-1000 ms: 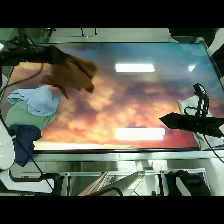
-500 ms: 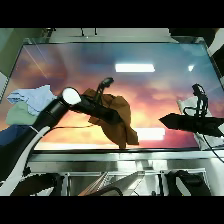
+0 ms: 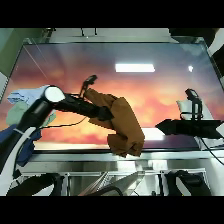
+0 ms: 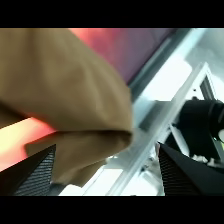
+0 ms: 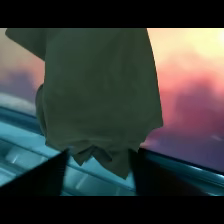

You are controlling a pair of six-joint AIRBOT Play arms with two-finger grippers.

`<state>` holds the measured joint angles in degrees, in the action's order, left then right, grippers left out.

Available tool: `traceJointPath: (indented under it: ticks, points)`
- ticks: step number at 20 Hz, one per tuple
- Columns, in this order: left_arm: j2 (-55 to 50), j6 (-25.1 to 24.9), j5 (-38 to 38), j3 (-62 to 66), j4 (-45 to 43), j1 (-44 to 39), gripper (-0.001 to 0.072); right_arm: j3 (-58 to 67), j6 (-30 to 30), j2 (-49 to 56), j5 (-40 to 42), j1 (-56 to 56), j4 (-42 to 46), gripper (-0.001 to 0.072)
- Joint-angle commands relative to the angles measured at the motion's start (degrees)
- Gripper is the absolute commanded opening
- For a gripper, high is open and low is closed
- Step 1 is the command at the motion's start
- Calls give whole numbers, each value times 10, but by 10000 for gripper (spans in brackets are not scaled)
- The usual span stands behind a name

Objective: Fold the shirts.

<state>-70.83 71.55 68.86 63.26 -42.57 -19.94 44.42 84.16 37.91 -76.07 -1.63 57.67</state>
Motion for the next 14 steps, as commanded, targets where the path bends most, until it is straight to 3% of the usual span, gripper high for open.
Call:
traceJointPath:
  ticks: [1, 6, 10, 14]
  points:
    - [58, 1, 6, -96, -50, 114, 691, -63, -12, -3, -2, -44, -23, 591]
    - [10, -36, -67, -190, -50, 197, 692, -177, -21, 10, 150, -187, -92, 587]
    - [-102, -82, -74, -125, 2, 173, 692, -181, -19, 95, 267, -288, -119, 586]
    - [-203, -85, -73, -34, 0, 132, 692, -179, -30, 203, 356, -334, -154, 586]
